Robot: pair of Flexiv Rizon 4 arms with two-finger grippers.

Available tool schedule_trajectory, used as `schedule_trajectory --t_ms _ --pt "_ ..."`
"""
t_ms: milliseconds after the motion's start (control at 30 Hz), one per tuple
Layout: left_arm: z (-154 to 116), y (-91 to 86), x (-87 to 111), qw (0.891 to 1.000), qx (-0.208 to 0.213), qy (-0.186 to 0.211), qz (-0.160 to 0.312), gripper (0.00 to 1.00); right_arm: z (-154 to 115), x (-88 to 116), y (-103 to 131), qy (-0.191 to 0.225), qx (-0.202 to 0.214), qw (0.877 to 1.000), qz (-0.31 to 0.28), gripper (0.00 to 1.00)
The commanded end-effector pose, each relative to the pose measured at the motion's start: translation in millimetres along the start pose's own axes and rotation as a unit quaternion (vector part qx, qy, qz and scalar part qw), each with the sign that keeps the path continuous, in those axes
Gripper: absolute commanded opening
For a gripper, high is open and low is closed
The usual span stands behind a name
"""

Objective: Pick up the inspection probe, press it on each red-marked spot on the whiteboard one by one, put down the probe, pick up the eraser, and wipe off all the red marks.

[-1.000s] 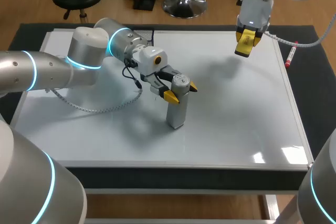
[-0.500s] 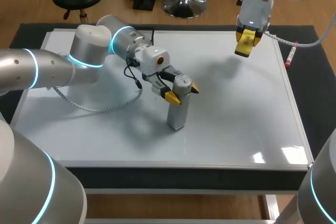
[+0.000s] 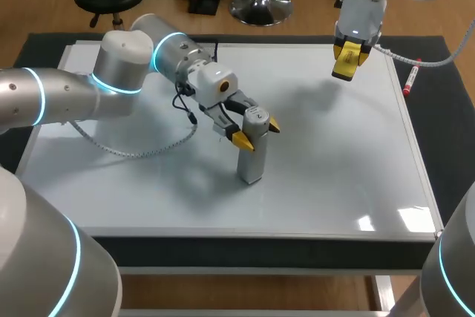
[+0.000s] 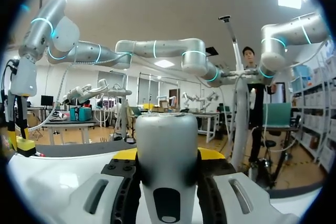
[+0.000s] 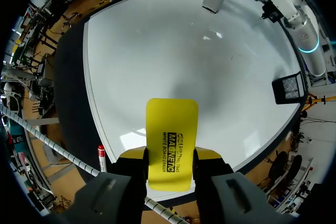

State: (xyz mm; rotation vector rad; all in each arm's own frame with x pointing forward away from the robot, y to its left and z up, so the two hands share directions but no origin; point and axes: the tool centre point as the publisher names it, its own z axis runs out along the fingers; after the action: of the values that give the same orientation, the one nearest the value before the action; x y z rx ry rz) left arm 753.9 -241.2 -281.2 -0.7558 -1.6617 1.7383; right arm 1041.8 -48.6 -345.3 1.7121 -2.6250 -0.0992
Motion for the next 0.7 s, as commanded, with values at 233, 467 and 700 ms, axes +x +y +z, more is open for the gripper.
schedule_trajectory --t_ms 233,467,700 --pt "2.4 -0.2 5.3 1.000 -0.004 -0.007 -0.001 0.00 -1.8 1.1 0.3 0.001 0.001 1.000 -0.001 0.00" --pt "1.9 -0.7 5.8 1.000 -0.006 -0.005 -0.001 0.00 -1.8 1.1 0.3 0.001 0.001 1.000 -0.001 0.00" --pt "1.7 -2.0 5.6 1.000 -0.007 -0.002 -0.001 0.00 -1.8 1.1 0.3 0.001 0.001 1.000 -0.001 0.00"
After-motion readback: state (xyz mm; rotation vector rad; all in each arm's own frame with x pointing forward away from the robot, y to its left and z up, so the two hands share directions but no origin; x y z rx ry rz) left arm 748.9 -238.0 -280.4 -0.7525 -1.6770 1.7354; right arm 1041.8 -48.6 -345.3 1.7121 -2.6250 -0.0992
